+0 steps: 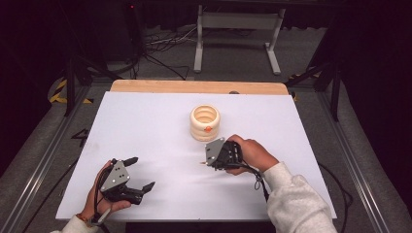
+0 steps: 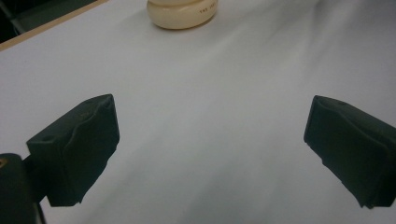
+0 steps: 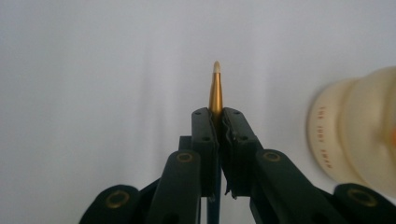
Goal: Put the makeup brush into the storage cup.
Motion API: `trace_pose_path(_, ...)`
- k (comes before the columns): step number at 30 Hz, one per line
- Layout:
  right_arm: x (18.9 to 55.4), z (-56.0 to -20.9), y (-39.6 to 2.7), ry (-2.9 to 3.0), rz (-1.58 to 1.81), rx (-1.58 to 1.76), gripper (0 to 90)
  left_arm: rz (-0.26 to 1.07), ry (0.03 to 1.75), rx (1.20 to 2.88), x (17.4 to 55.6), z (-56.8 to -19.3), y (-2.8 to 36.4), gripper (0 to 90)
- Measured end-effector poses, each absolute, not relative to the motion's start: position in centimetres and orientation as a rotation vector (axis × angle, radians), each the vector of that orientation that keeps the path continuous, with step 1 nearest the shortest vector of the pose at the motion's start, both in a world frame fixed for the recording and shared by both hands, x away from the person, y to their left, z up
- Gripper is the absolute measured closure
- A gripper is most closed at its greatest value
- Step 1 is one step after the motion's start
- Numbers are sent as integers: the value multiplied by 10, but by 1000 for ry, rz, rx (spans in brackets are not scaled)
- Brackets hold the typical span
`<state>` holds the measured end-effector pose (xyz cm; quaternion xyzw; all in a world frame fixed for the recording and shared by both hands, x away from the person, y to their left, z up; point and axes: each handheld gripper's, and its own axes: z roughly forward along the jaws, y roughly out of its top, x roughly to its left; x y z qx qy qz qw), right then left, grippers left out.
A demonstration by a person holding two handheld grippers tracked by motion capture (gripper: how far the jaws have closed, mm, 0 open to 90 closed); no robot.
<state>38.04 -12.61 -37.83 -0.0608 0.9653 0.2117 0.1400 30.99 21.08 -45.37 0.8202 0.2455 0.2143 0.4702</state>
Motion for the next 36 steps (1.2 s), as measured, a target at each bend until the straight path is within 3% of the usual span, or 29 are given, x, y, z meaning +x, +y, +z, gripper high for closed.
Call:
trace_pose_path(11, 377, -343, -164, 2517, 1056, 60, 847, 525, 604, 2005, 310, -453, 211, 42)
trace_pose_path(36, 387, -334, -183, 2211, 1457, 368, 847, 571, 558, 1893, 304, -446, 219, 39)
